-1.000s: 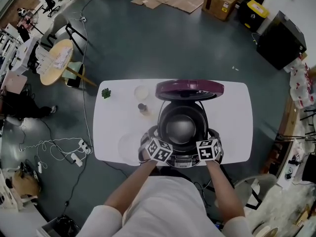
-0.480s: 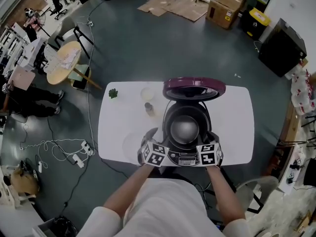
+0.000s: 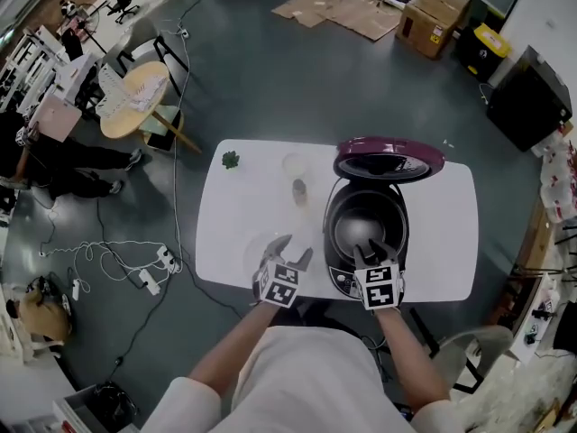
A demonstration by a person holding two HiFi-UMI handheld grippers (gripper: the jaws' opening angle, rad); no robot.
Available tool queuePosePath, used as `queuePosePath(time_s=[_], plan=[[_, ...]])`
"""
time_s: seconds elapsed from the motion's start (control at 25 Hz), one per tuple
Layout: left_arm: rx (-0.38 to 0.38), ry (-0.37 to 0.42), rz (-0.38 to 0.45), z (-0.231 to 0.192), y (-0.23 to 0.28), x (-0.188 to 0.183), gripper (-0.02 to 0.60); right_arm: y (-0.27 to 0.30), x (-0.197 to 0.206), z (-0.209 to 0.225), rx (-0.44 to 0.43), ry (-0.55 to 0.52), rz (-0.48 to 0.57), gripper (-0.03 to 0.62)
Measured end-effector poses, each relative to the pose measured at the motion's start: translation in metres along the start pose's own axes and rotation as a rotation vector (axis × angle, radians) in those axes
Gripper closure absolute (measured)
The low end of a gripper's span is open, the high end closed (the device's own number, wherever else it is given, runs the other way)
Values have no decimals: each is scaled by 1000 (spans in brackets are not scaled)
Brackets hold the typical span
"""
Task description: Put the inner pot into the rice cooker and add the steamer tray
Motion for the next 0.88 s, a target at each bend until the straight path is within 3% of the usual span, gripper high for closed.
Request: queuePosePath(time_s=[0.36, 0.88], plan=[[10, -50, -6, -40, -26, 40, 331, 18, -10, -93, -105, -56, -29, 444], [53, -115, -28, -94, -40, 104, 333, 64, -2, -161, -133, -23, -84, 454]])
Point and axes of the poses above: the fingertips, and each gripper's own axes: y forward along the fingers, z to its right, x out of its underside, the point moved 1 cm from there along -y, backward along the fingers, and after that the axes turned 5 degrees about y, right-handed, at the moved point
